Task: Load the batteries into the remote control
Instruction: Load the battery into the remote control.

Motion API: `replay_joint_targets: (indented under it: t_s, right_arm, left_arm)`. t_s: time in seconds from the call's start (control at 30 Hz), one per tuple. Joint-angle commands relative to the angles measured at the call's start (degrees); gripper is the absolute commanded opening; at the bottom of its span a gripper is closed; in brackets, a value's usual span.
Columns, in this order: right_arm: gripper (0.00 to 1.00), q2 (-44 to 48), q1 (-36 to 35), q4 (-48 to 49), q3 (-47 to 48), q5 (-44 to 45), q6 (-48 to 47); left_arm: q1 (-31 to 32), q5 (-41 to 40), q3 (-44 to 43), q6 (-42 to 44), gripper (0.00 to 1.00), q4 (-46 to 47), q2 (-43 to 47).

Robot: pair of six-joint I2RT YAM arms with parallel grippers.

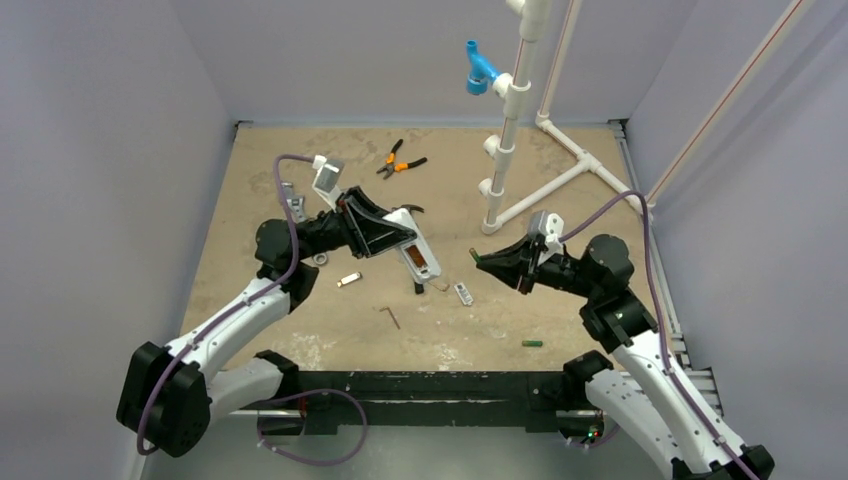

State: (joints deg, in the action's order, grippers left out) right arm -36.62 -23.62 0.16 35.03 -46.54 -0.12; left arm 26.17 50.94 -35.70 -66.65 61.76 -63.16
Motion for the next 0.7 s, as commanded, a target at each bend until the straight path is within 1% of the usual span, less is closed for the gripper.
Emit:
replay_joint_targets:
  t_s: [0.0, 0.1, 0.27, 0.37, 0.4, 0.47, 0.57, 0.67]
  right_arm:
    - [0.0, 0.6, -0.2, -3.5, 4.2, 11.6, 4.4]
    - [0.0, -0.8, -0.2, -8.6, 7.3, 15.9, 5.1]
    - [0.0, -3.1, -0.2, -9.4, 7.8, 23.9, 8.3]
    - [0.0, -5.3, -0.2, -12.7, 10.4, 28.2, 11.1]
    - [0.0, -6.4, -0.2, -13.5, 11.2, 28.3, 11.5]
    - [0.0, -7.8, -0.2, -15.3, 12.3, 26.1, 9.1]
    - [0.0, -9.3, -0.2, -13.6, 11.0, 26.9, 12.2]
    - [0.0, -11.2, -0.1, -12.6, 10.7, 26.6, 15.3]
  left_arm:
    - [0.8, -9.8, -1.2, 10.6, 0.0, -19.8, 4.6]
    - [0.9, -12.1, -0.2, 10.4, 0.0, -21.3, 4.5]
    - [0.9, -14.1, 2.6, 6.2, 0.0, -13.8, 1.6]
    - [0.9, -15.1, 2.9, 5.3, 0.0, -13.4, 0.8]
    - [0.9, -15.6, 2.9, 5.5, 0.0, -14.4, 0.8]
    - [0.9, -16.0, 2.3, 6.5, 0.0, -16.7, 0.9]
    - [0.9, -15.5, 1.1, 7.8, 0.0, -19.6, 1.3]
    - [0.9, -16.0, 1.2, 7.9, 0.0, -20.4, 1.9]
